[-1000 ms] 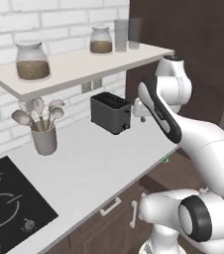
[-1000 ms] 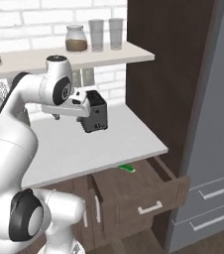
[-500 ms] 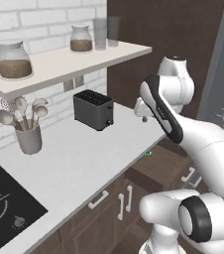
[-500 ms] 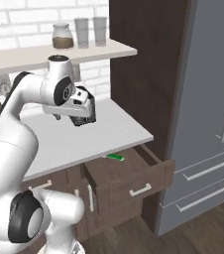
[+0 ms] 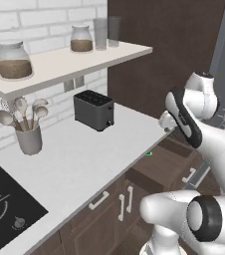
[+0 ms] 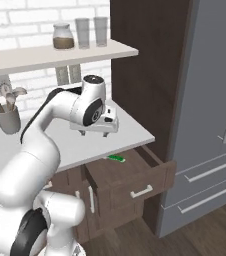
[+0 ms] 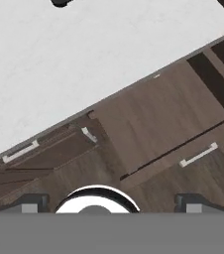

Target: Pick up the knife from the drawer and place it on the cutting board. Then place the meat from the plate to the cutting board.

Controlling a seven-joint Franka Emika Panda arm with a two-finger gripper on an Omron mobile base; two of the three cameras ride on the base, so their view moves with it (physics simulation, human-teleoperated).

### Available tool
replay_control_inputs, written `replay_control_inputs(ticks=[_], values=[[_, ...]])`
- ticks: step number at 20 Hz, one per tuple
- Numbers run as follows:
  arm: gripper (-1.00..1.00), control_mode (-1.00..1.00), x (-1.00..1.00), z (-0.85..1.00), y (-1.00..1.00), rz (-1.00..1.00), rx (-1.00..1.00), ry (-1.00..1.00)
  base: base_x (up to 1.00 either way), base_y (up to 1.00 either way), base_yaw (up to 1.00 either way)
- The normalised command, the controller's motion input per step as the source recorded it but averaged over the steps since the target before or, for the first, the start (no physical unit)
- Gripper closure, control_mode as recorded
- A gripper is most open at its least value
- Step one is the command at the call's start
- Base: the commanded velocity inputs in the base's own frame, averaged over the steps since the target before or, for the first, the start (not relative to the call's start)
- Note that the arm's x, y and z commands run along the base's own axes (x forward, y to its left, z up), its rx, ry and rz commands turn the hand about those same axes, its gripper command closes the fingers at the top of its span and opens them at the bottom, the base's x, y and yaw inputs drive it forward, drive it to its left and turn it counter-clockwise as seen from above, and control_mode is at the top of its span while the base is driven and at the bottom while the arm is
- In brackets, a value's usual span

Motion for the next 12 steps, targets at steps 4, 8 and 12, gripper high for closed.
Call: replay_control_inputs(ticks=[4, 8, 12], values=[[-1.0, -1.0, 0.75, -0.82, -1.0, 0.29, 0.03, 0.01, 0.0, 0.0, 0.0], [-1.0, -1.0, 0.83, -0.89, -0.73, 0.3, 0.0, 0.08, 0.0, 0.0, 0.0], [-1.0, -1.0, 0.66, -0.99, -0.48, 0.29, 0.0, 0.04, 0.0, 0.0, 0.0]])
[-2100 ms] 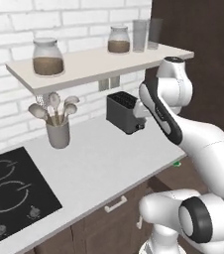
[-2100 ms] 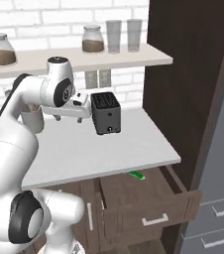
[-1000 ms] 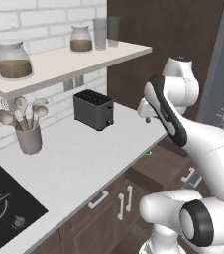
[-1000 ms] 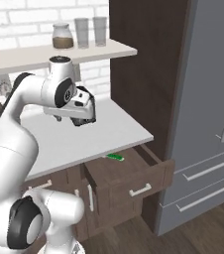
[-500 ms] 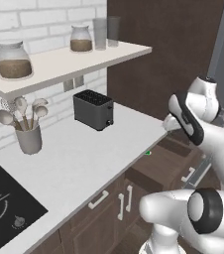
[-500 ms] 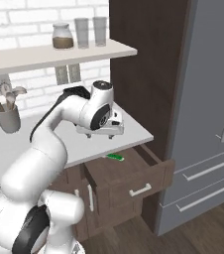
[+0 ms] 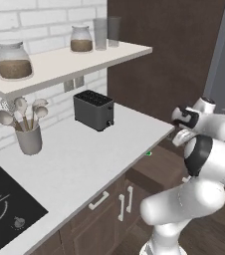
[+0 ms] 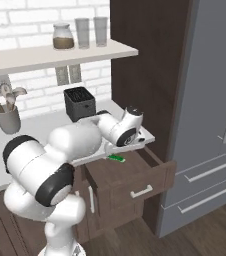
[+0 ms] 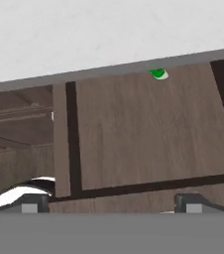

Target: Pick up the knife from the drawer and place it on the cutting board. Then place the meat from the plate to the cutting board.

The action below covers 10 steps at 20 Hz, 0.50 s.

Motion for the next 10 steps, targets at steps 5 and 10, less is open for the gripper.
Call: replay_control_inputs(ticks=[5, 10], values=[[-1.0, -1.0, 0.62, -0.94, -0.13, 0.15, -0.09, 0.04, 0.0, 0.0, 0.0], [-1.0, -1.0, 0.5, -0.74, 0.01, 0.0, -0.03, 0.05, 0.0, 0.0, 0.0]])
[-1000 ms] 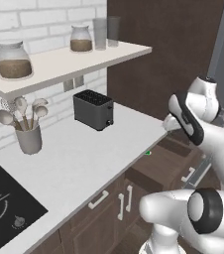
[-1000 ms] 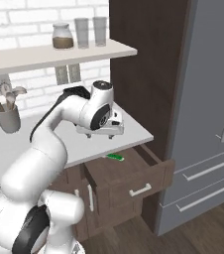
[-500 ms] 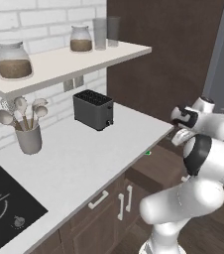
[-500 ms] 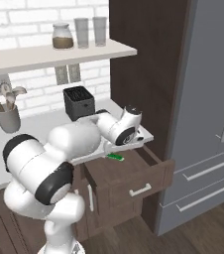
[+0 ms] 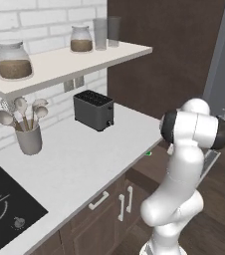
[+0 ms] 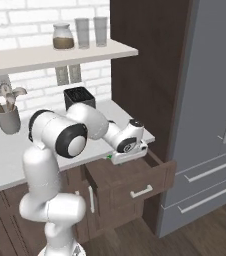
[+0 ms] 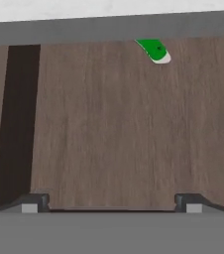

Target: Pick up the knife from the drawer and place it on the cutting board. Then place the meat from the plate to the cutting board.

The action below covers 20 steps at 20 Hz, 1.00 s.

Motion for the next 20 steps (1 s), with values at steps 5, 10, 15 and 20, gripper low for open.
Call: replay_control_inputs(ticks=[5, 10, 15, 20], values=[[-1.0, -1.0, 0.5, -0.63, 0.0, -0.07, 0.0, 0.05, 0.0, 0.0, 0.0], [-1.0, -1.0, 0.38, -0.61, 0.0, -0.07, 0.0, 0.01, 0.0, 0.0, 0.0], [-1.0, -1.0, 0.1, -0.38, 0.0, -0.04, 0.0, 0.0, 0.0, 0.0, 0.0], [-1.0, -1.0, -0.06, -0.26, -0.05, -0.01, -0.02, 0.0, 0.0, 0.0, 0.0]])
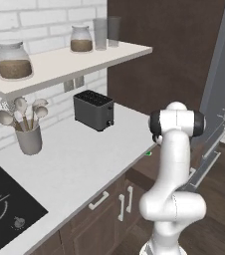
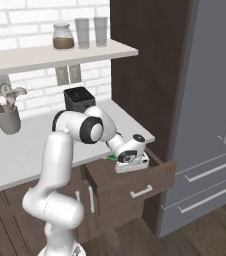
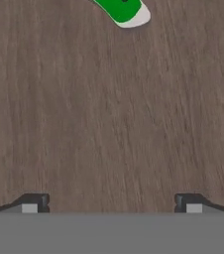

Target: Pick up the knife from the drawer and place it on the cutting board. Then place the meat from the plate to the cutting board.

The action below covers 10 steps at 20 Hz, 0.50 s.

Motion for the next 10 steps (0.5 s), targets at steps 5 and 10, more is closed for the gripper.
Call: replay_control_inputs(ticks=[5, 10], values=[[-1.0, -1.0, -0.31, -0.13, -0.38, -0.01, -0.18, -0.01, 0.0, 0.0, 0.0], [-1.0, -1.0, -0.45, -0.05, -0.56, 0.0, -0.09, -0.01, 0.0, 0.0, 0.0]])
